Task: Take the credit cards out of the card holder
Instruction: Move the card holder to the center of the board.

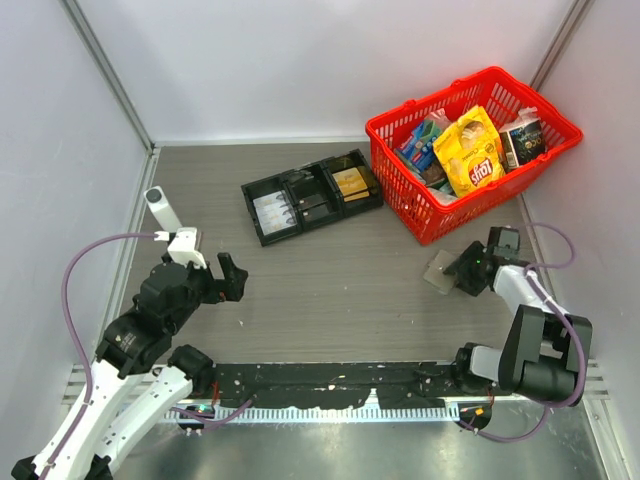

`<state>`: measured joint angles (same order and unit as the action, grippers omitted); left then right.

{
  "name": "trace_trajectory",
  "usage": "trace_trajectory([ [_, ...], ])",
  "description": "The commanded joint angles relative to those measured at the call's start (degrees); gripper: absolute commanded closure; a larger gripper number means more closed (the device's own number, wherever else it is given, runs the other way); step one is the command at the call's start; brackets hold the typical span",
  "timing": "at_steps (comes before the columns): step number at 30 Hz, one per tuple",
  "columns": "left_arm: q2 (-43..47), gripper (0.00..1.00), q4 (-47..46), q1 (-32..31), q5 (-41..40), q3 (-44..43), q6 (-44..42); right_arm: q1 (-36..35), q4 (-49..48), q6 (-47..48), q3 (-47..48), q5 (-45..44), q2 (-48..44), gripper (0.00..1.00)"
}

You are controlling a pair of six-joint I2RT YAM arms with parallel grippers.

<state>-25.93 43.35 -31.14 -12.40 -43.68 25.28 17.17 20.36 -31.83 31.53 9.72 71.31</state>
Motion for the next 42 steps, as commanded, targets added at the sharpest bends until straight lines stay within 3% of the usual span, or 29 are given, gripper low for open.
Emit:
trace_trajectory([
  [1, -0.35, 0.0, -2.84, -0.24, 0.8, -0.09, -0.14, -11.6, 0.03, -1.2, -1.3, -2.94, 0.23, 0.49],
  [8, -0.35, 0.0, -2.92, -0.15, 1.15, 0.0, -0.23, -24.71, -2.25, -11.56, -4.18, -8.75, 0.32, 0.58],
  [11, -0.17, 0.0, -2.92, -0.15, 1.07, 0.0, -0.23, -34.09, -4.62, -16.67, -5.77, -11.45, 0.67, 0.66],
  [15, -0.26, 0.0, -3.1, -0.24, 1.07, 0.0, -0.23, -47.19, -8.57, -24.4, -5.6, -14.63, 2.42, 0.68],
  [19, -0.43, 0.0, -3.19, -0.33, 1.59, 0.18, -0.14, -58.27, -8.76, -28.11, 0.27, -19.37, 8.38, 0.68],
  [23, -0.78, 0.0, -3.19, -0.33, 1.86, 0.26, 0.73, -64.0, -6.39, -25.13, 11.77, -21.58, 14.81, 0.63],
  [27, -2.71, 0.01, -2.75, -0.33, 3.26, -0.44, 2.31, -64.37, -6.03, -22.75, 14.09, -20.97, 15.97, 0.53],
  [32, -10.96, 0.07, -3.45, -0.33, 9.84, -1.76, 6.88, -63.23, -6.91, -21.34, 10.49, -19.57, 12.37, 0.39],
  [36, -18.43, 0.11, -6.69, -0.42, 16.35, -1.41, 9.96, -59.37, -13.22, -21.69, 4.69, -13.44, 10.35, 0.37],
  [42, -25.91, 0.12, -13.28, -3.05, 17.06, 0.26, 15.93, -56.02, -25.0, -21.34, 0.9, -3.67, 12.26, 0.43],
])
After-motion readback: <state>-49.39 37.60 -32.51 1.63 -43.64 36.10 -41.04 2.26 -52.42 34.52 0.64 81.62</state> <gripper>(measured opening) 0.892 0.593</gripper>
